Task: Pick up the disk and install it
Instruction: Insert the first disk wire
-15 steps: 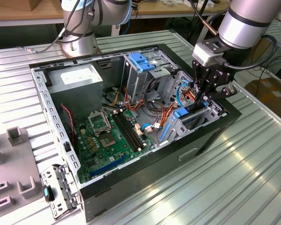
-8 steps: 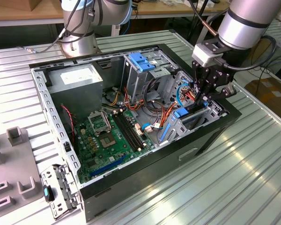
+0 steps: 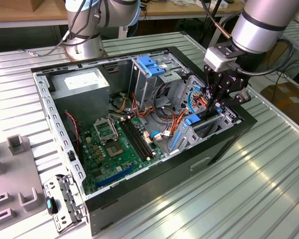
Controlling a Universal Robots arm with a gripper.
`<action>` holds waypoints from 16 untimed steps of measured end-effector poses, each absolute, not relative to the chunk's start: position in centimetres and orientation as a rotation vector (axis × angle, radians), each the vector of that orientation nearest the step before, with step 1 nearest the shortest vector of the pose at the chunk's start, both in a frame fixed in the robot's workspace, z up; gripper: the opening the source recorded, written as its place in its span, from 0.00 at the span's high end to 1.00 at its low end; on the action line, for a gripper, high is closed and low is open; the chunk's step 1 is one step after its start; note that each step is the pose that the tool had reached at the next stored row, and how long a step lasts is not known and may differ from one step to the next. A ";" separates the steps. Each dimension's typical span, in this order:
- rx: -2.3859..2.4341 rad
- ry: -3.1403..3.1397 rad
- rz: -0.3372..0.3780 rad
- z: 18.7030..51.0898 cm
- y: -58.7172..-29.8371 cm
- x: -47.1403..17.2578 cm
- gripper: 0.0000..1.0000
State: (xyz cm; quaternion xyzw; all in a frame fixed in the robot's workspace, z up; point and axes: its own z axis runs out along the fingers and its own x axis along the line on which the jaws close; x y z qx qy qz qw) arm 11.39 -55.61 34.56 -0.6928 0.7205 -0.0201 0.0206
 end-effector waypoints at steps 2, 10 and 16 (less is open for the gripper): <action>-2.148 2.234 -0.062 34.5 -55.6 11.4 0.84; -2.148 2.234 -0.062 34.3 -55.6 11.4 0.84; -2.148 2.234 -0.062 34.8 -55.6 11.4 0.76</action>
